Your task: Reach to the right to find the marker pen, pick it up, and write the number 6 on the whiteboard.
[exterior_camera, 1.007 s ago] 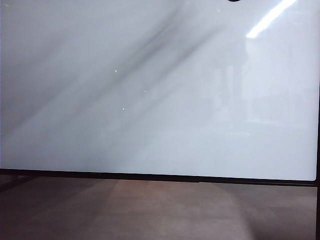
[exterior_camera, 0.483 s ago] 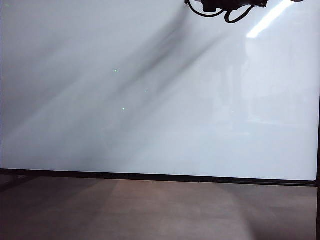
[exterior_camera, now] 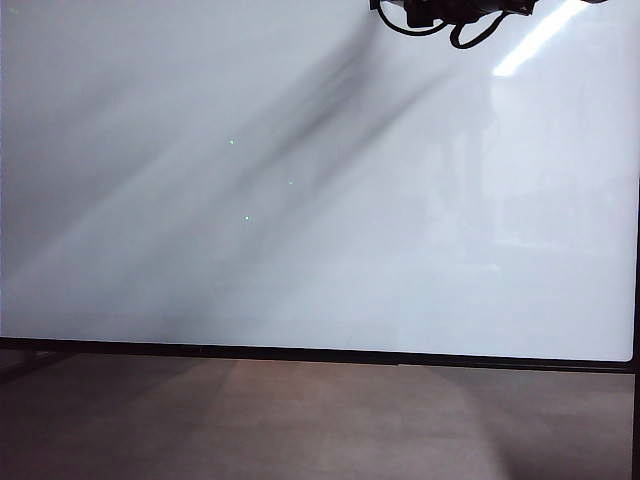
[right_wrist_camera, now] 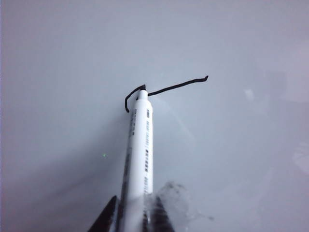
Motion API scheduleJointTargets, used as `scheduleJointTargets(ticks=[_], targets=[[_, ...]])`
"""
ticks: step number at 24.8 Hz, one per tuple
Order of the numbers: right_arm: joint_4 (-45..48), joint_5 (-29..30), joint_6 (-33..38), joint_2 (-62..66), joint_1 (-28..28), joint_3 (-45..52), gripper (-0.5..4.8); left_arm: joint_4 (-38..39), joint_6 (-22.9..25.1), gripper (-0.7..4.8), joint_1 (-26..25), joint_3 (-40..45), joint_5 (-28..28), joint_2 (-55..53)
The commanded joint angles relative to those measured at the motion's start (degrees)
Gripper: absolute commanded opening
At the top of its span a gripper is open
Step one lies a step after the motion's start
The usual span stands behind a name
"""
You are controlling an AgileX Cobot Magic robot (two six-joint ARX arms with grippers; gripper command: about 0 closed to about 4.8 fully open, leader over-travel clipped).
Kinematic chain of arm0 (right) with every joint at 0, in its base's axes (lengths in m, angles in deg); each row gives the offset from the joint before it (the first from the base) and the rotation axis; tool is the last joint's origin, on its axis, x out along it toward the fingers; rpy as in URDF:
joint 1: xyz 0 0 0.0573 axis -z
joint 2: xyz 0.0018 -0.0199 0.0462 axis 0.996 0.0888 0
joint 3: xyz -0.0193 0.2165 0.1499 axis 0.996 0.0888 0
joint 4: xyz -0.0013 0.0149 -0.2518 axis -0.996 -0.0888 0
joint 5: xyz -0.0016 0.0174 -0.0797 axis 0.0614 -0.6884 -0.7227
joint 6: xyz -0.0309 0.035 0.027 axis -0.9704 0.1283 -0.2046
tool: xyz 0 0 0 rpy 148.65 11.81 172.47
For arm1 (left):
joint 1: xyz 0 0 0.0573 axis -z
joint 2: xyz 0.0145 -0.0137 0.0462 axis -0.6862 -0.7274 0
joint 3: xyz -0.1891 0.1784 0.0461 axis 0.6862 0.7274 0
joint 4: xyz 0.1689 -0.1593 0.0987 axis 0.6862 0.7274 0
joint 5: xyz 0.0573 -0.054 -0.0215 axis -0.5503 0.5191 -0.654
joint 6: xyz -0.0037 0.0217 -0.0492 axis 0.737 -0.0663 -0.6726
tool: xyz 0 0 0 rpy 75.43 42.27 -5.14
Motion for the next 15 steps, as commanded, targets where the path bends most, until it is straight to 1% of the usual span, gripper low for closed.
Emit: scheduleJointTargets(ticks=[1,8,12,15], targets=[[-2.1,-0.6,0.1,-0.2,0.0,-0.2,-0.01,-0.8,0.2,-0.05,0.0,-0.2,0.0,0.1],[-4.9,-0.7,0.2,-0.3,-0.1,-0.2,-0.01,-0.8,0.2,-0.05,0.0,-0.2,0.0,0.2],[-7.0,-0.8,1.6,-0.3,-0.1,-0.2,-0.01,-0.8,0.2,-0.05,0.0,-0.2,0.0,0.1],[-9.7,-2.2,1.7,-0.3,-0.1,-0.2,-0.01,-0.8,0.2,-0.05,0.0,-0.2,0.0,0.1]])
